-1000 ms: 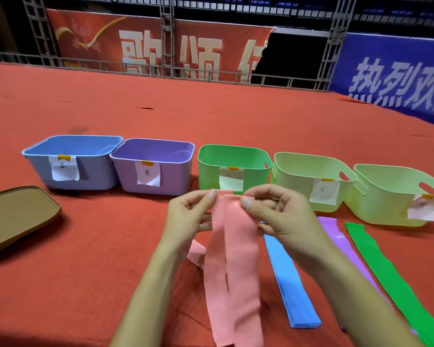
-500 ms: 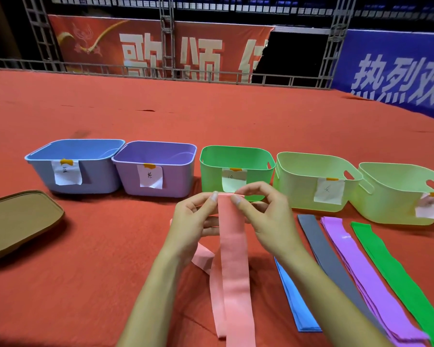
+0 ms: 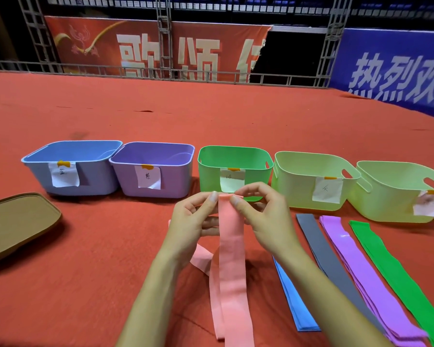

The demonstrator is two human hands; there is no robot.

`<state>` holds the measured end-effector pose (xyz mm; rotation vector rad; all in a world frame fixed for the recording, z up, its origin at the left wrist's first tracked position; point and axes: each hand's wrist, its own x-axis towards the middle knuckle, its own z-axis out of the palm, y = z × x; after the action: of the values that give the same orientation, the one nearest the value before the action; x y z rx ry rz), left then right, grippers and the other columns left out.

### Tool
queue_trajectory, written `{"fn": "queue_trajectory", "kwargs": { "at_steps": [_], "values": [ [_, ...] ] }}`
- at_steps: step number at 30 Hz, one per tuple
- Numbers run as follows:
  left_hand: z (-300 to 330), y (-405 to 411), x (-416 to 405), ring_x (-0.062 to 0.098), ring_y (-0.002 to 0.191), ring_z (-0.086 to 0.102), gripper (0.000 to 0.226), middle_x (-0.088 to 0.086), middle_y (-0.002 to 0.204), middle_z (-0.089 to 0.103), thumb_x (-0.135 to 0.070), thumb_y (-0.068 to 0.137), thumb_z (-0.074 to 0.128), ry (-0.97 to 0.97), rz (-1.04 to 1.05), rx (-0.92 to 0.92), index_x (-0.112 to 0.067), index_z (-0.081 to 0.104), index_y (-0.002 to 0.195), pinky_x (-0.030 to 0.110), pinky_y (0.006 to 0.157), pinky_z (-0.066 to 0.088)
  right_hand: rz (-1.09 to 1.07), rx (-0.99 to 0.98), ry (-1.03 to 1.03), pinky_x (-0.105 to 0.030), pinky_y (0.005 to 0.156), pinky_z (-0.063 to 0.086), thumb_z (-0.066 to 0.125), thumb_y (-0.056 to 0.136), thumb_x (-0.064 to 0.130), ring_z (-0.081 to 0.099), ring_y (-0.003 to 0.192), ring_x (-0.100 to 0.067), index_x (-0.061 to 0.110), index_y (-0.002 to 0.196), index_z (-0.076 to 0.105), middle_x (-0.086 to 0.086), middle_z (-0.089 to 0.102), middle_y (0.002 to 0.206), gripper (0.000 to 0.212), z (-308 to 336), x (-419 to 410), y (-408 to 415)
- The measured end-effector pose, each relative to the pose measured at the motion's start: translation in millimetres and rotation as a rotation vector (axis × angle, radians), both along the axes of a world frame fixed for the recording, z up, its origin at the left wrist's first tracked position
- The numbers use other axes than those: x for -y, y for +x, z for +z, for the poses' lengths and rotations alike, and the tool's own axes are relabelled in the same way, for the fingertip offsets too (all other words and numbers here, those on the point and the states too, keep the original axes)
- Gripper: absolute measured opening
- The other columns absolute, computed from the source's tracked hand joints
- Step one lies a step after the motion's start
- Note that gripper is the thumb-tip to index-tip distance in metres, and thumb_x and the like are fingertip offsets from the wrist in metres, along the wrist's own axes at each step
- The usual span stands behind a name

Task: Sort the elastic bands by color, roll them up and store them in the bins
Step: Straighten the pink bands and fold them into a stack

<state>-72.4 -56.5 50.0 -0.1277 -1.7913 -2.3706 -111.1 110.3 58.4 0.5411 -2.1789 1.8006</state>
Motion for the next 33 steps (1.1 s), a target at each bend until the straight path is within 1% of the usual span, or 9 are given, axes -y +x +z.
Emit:
{"fn": "queue_trajectory", "kwargs": {
  "at_steps": [5, 11, 15, 17, 20, 23, 27, 29, 33],
  "values": [
    [2.4, 1.1, -0.7, 0.015, 0.067, 0.073, 0.027, 0.012, 0.085, 0.079, -0.028, 0.096, 0.073, -0.05, 0.132, -0.058, -0.003, 0.08, 0.106, 0.025, 0.057, 0.057, 0.015, -0.002, -0.02, -0.031, 0.07, 0.056, 0.083, 0.092, 0.022, 0.072, 0.083, -0.009, 0.023, 0.097, 0.073, 0.006, 0.077, 0.095, 0.011, 2.3, 2.2, -0.1],
    [7.4, 2.2, 6.7, 0.02, 0.069, 0.07, 0.011, 0.024, 0.079, 0.077, -0.016, 0.095, 0.077, -0.033, 0.297, -0.148, -0.005, 0.08, 0.097, 0.03, 0.059, 0.058, 0.039, 0.076, -0.038, -0.019, 0.078, 0.054, 0.083, 0.091, 0.029, 0.071, 0.089, -0.006, 0.017, 0.109, 0.069, 0.003, 0.077, 0.098, 0.026, -7.5, 11.1, 8.8],
    [12.1, 1.3, 10.6, 0.024, 0.072, 0.064, 0.013, 0.028, 0.08, 0.074, -0.021, 0.096, 0.078, -0.016, 0.348, -0.158, -0.008, 0.081, 0.097, 0.033, 0.059, 0.059, 0.324, 0.298, 0.014, -0.027, 0.084, 0.057, 0.078, 0.092, 0.049, 0.073, 0.099, -0.009, 0.018, 0.12, 0.068, 0.009, 0.079, 0.107, 0.043, -32.6, 10.3, 24.3],
    [12.6, 0.3, 11.1, 0.024, 0.072, 0.063, 0.014, 0.027, 0.078, 0.073, -0.022, 0.096, 0.078, -0.007, 0.373, -0.148, -0.008, 0.081, 0.098, 0.034, 0.059, 0.057, 0.415, 0.354, 0.069, -0.037, 0.088, 0.061, 0.078, 0.094, 0.039, 0.076, 0.107, -0.019, 0.016, 0.123, 0.067, 0.0, 0.08, 0.115, 0.038, -44.8, 8.3, 33.6],
    [14.9, 0.9, 12.3, 0.02, 0.068, 0.066, 0.015, 0.019, 0.073, 0.074, -0.022, 0.097, 0.078, 0.008, 0.415, -0.15, -0.007, 0.081, 0.099, 0.034, 0.059, 0.059, 0.476, 0.424, 0.085, -0.037, 0.076, 0.061, 0.076, 0.098, 0.02, 0.077, 0.097, -0.024, 0.009, 0.12, 0.066, -0.01, 0.081, 0.109, 0.026, -54.4, 4.4, 46.2],
    [19.9, 2.6, 14.4, 0.015, 0.064, 0.066, 0.016, 0.008, 0.068, 0.072, -0.022, 0.097, 0.078, 0.011, 0.47, -0.159, -0.006, 0.08, 0.099, 0.031, 0.056, 0.057, 0.543, 0.485, 0.09, -0.053, 0.082, 0.062, 0.072, 0.101, 0.016, 0.077, 0.098, -0.039, 0.005, 0.123, 0.064, -0.016, 0.08, 0.107, 0.026, -56.2, 0.1, 56.2],
    [40.6, 16.5, 14.7, 0.014, 0.062, 0.063, 0.013, 0.003, 0.066, 0.07, -0.023, 0.096, 0.078, 0.038, 0.504, -0.24, -0.01, 0.08, 0.095, 0.03, 0.056, 0.055, 0.564, 0.453, 0.15, -0.02, 0.063, 0.053, 0.062, 0.107, 0.025, 0.075, 0.087, -0.021, 0.006, 0.113, 0.072, -0.01, 0.081, 0.105, 0.022, -46.5, -8.7, 66.6],
    [54.6, 27.0, 13.8, 0.013, 0.062, 0.065, 0.01, 0.001, 0.068, 0.073, -0.022, 0.095, 0.078, 0.058, 0.503, -0.318, -0.013, 0.079, 0.094, 0.029, 0.056, 0.057, 0.541, 0.428, 0.16, -0.025, 0.06, 0.05, 0.061, 0.107, 0.037, 0.069, 0.078, -0.019, 0.011, 0.107, 0.076, -0.008, 0.08, 0.096, 0.03, -42.9, -10.4, 68.8],
    [57.2, 29.4, 10.3, 0.015, 0.062, 0.066, 0.01, 0.004, 0.069, 0.074, -0.022, 0.096, 0.077, 0.039, 0.494, -0.306, -0.012, 0.08, 0.096, 0.029, 0.055, 0.056, 0.486, 0.335, 0.192, -0.036, 0.074, 0.047, 0.058, 0.107, 0.045, 0.061, 0.081, -0.012, 0.01, 0.103, 0.077, -0.006, 0.076, 0.09, 0.04, -44.3, -7.0, 70.0]
  ]
}}
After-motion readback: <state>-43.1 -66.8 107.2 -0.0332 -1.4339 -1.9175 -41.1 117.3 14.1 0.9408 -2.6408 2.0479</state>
